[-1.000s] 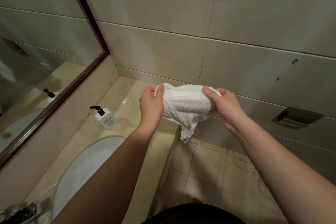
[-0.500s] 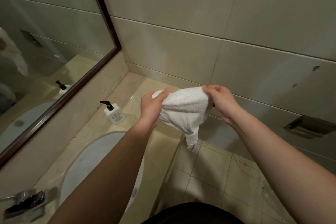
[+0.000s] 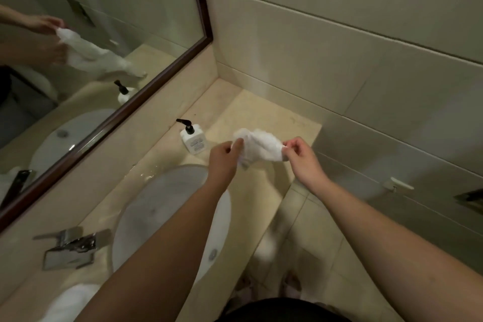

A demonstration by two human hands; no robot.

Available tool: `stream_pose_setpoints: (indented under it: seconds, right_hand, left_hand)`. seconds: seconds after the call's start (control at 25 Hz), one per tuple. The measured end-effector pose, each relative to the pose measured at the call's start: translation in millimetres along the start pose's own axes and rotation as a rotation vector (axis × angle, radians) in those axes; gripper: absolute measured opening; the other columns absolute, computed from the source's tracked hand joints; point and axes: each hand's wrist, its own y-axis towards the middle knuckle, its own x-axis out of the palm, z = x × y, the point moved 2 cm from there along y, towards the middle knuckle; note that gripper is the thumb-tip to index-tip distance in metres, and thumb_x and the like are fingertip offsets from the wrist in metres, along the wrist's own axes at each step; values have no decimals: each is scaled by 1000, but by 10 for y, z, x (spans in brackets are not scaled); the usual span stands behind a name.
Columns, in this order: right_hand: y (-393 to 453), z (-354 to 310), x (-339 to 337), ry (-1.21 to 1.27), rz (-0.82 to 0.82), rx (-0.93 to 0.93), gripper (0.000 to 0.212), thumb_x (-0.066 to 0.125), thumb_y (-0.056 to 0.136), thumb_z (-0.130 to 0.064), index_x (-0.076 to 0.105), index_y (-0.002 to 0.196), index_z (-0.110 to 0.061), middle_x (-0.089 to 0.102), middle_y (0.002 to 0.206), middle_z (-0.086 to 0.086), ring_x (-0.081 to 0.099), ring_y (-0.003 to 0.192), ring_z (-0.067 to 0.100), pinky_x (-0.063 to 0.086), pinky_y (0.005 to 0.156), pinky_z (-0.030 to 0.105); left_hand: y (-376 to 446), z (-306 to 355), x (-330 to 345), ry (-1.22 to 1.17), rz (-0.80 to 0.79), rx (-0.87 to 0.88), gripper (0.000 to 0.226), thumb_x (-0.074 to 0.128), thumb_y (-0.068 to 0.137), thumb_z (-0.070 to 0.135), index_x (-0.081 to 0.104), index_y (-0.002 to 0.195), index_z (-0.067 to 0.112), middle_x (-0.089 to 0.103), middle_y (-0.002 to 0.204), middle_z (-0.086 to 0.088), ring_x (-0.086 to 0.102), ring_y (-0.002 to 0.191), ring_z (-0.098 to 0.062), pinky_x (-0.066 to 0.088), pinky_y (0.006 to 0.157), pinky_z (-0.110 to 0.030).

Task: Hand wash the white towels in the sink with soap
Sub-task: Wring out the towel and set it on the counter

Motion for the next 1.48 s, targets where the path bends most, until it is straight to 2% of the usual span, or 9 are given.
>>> stream_pose_setpoints:
  seconds: [0.2, 0.36, 0.64, 0.8, 0.96, 1.08, 1.2, 1.4, 1.48]
  right_hand:
    - [-137, 687, 378, -321, -219, 216, 14, 54, 92, -16, 56, 79, -10, 55, 76, 7, 48, 73, 19, 33, 60, 31]
    - [-314, 988, 542, -279, -185, 322, 15, 52, 94, -18, 54, 81, -10, 60, 79, 8, 53, 73, 21, 40, 62, 30]
    - [-242, 1086, 737, -252, -212, 424, 28, 52, 98, -26, 60, 104, -1, 65, 88, 11, 66, 79, 27, 51, 76, 38]
    - [-156, 1204, 802, -305, -192, 429, 21, 50, 99, -25, 58, 104, -7, 60, 89, 4, 55, 72, 15, 41, 62, 28]
    - [108, 1393, 761, -223, -87, 498, 25, 48, 97, -19, 64, 107, -3, 63, 97, 12, 59, 90, 28, 49, 77, 36]
    - [296, 1516, 762, -31, -100, 599, 24, 47, 94, -12, 60, 76, -6, 54, 75, 18, 49, 70, 27, 40, 57, 34]
    - [423, 1596, 747, 42, -121, 668, 22, 48, 96, -15, 58, 77, -11, 52, 67, 8, 45, 59, 19, 33, 51, 27]
    - [507, 1559, 720, 200, -181, 697, 16, 60, 96, -24, 62, 96, -9, 51, 66, 3, 46, 56, 13, 38, 46, 19]
    - [525, 1519, 739, 259, -205, 671, 32, 67, 92, -30, 66, 111, -4, 61, 78, 5, 58, 70, 16, 51, 63, 23]
  left_hand:
    - [-123, -895, 45, 85, -96, -238, 36, 60, 94, 27, 62, 86, -8, 59, 73, -11, 55, 70, -21, 47, 69, -38]
    - [-224, -1253, 55, 113, -165, -378, 13, 62, 88, 18, 54, 92, 8, 61, 90, -9, 58, 81, -23, 54, 80, -43]
    - [-173, -1457, 106, 112, -316, -554, 44, 62, 93, 41, 40, 117, 13, 64, 100, -12, 64, 78, -23, 49, 74, -35]
    - [-3, -1482, 286, 476, -352, -348, 40, 58, 96, 41, 57, 119, 8, 63, 114, -8, 59, 100, -24, 45, 85, -33]
    - [135, -1404, 635, 560, -363, -196, 41, 61, 93, 39, 59, 123, 11, 64, 117, -6, 59, 99, -20, 44, 83, -29]
    - [221, -1363, 882, 617, -374, -133, 44, 66, 91, 37, 59, 125, 10, 64, 116, -7, 61, 104, -24, 44, 83, -30]
    - [286, -1341, 1005, 694, -357, -93, 31, 66, 92, 33, 61, 112, 10, 64, 104, -7, 62, 97, -25, 39, 73, -29]
    - [273, -1334, 936, 322, -274, -230, 26, 59, 97, 30, 50, 80, 12, 49, 71, 0, 44, 66, -13, 33, 59, -25]
    - [270, -1229, 869, 123, -218, -308, 20, 49, 100, 19, 48, 82, 10, 47, 76, -4, 42, 70, -13, 34, 64, -26]
